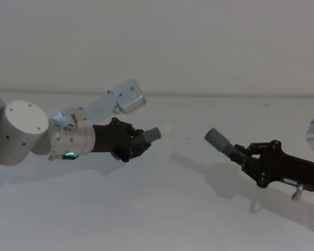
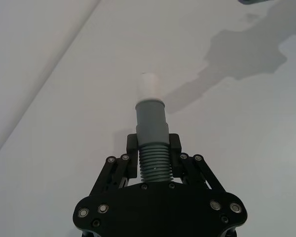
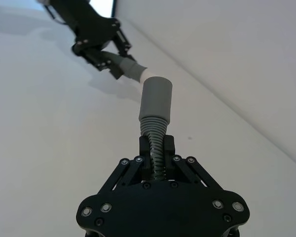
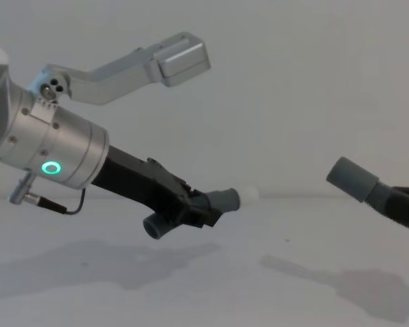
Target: Use both hands to pick up one end of the pipe from the table, align the ends, and insert them.
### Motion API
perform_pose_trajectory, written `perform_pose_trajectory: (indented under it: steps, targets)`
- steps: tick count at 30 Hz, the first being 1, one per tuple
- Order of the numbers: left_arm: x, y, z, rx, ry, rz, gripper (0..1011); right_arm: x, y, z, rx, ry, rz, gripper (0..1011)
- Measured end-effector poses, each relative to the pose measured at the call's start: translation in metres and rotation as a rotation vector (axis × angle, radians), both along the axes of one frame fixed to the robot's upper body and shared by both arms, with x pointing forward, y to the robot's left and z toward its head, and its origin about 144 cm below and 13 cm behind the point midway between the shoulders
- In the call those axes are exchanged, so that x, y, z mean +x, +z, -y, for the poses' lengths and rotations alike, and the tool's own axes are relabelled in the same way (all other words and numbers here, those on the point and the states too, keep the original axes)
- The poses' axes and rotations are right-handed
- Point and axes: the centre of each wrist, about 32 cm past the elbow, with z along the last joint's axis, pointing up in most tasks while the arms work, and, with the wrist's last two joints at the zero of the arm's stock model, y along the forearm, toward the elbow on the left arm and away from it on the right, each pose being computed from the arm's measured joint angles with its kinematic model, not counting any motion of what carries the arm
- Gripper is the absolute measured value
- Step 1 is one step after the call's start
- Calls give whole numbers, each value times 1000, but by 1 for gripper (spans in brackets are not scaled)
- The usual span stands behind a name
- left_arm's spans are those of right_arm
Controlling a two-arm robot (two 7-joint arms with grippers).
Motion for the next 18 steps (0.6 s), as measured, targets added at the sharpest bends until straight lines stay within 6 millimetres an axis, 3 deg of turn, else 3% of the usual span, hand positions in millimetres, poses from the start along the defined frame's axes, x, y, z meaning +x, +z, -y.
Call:
perform_pose_trajectory:
  steps: [18]
  targets:
    - [0,13,-13,67,-198,-60,348,6,8,23,-99,282,79,132]
